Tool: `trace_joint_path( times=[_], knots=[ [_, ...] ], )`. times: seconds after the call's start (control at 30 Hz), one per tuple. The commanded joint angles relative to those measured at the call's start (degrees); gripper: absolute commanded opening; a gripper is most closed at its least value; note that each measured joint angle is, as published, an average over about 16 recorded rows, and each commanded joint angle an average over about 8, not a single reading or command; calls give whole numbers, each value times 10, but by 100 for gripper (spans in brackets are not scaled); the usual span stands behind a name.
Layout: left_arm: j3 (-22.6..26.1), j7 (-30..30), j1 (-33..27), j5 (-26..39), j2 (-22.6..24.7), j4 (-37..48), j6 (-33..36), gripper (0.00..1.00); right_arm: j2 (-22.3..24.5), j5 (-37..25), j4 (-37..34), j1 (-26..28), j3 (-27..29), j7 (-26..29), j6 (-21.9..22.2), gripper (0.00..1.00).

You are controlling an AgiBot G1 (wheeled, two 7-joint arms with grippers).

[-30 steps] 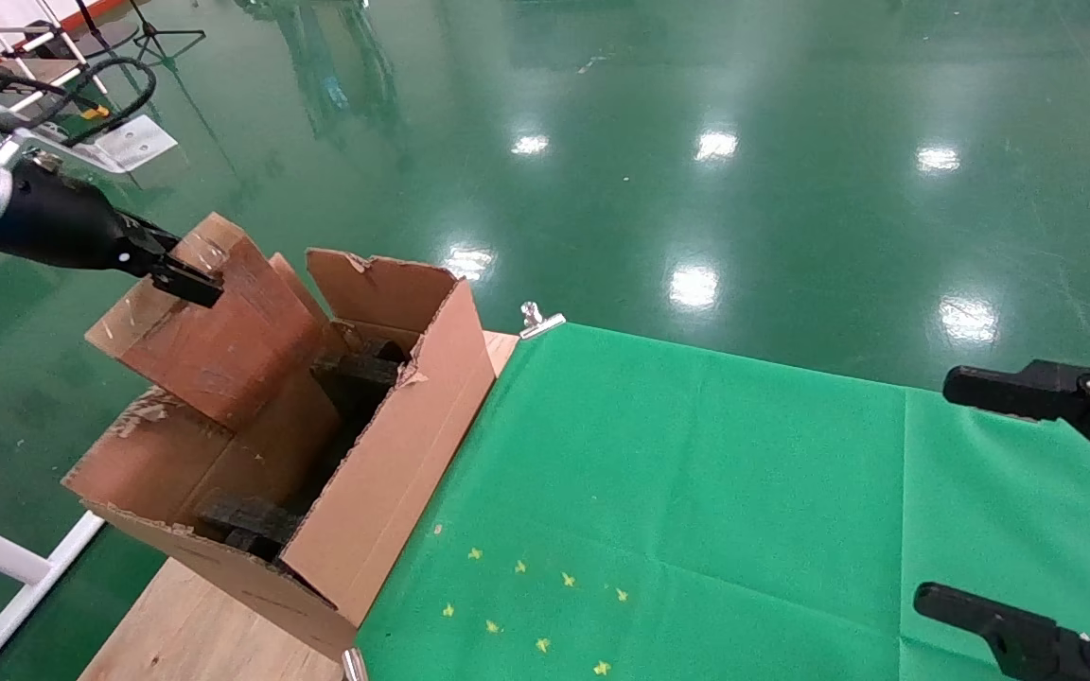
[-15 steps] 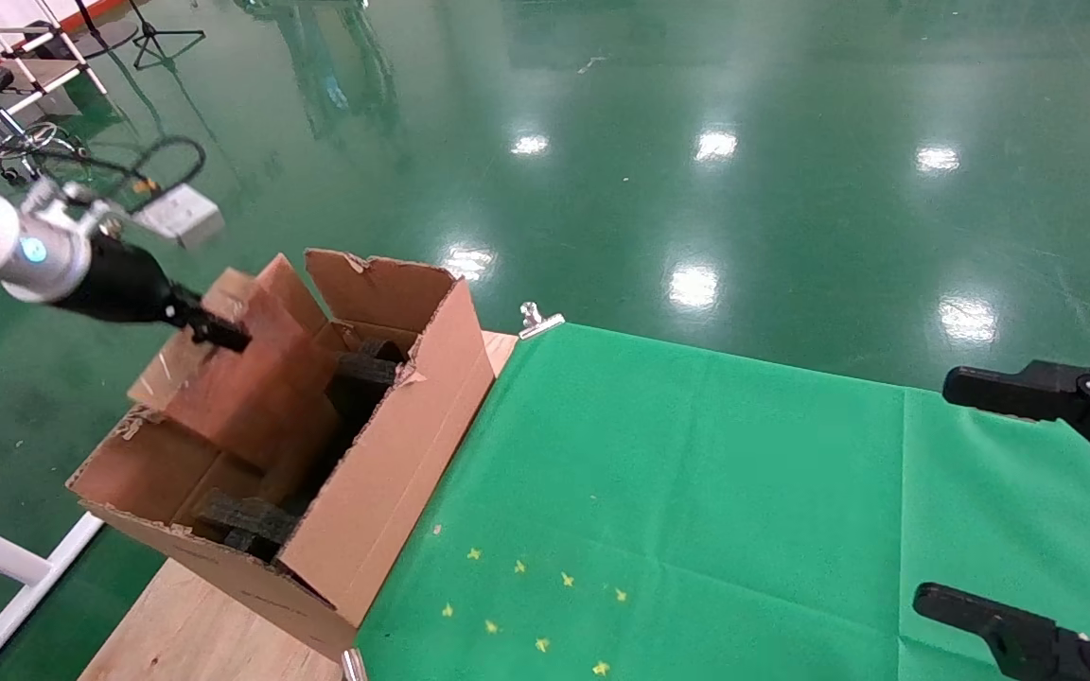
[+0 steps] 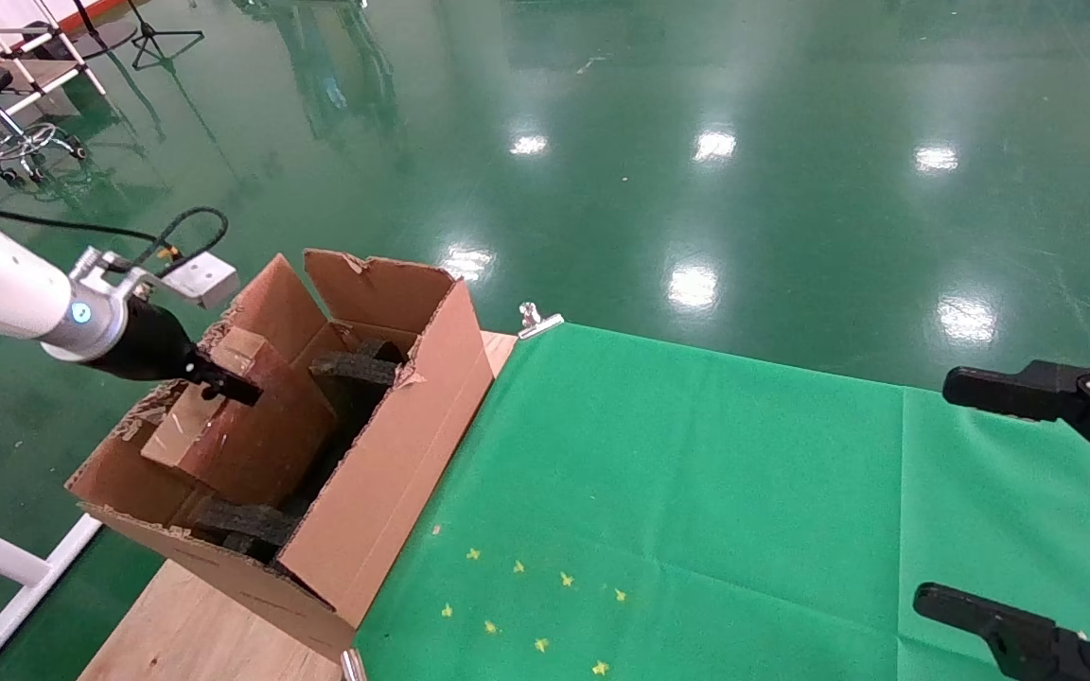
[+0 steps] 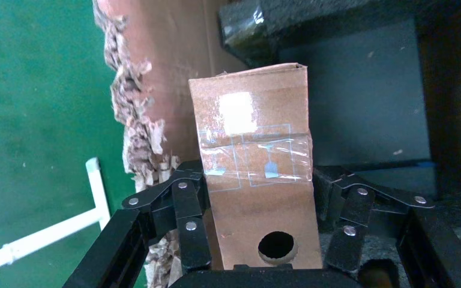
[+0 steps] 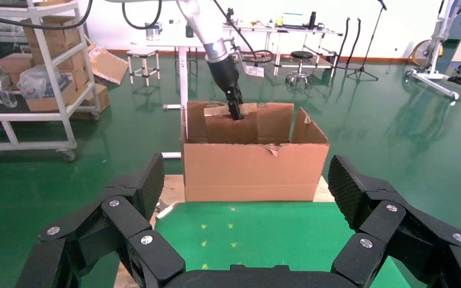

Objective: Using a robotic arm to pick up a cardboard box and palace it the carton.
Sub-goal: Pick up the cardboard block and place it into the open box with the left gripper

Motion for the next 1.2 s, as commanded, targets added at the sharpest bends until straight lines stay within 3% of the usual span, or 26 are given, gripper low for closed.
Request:
trace_joint_path(
  times=[0.03,0.27,0.53,1.2],
  knots=[
    [1,-6,10,1,0,2,-8,0,0,0,0,0,0,0,0,100],
    [1,-19,41,2,3,0,-20,2,0,0,0,0,0,0,0,100],
    [0,-26,57,-1,5,-3,-28,100,0,0,0,0,0,0,0,100],
    [0,-25,56,2,4,-1,-21,100,0,0,0,0,0,0,0,100]
  ],
)
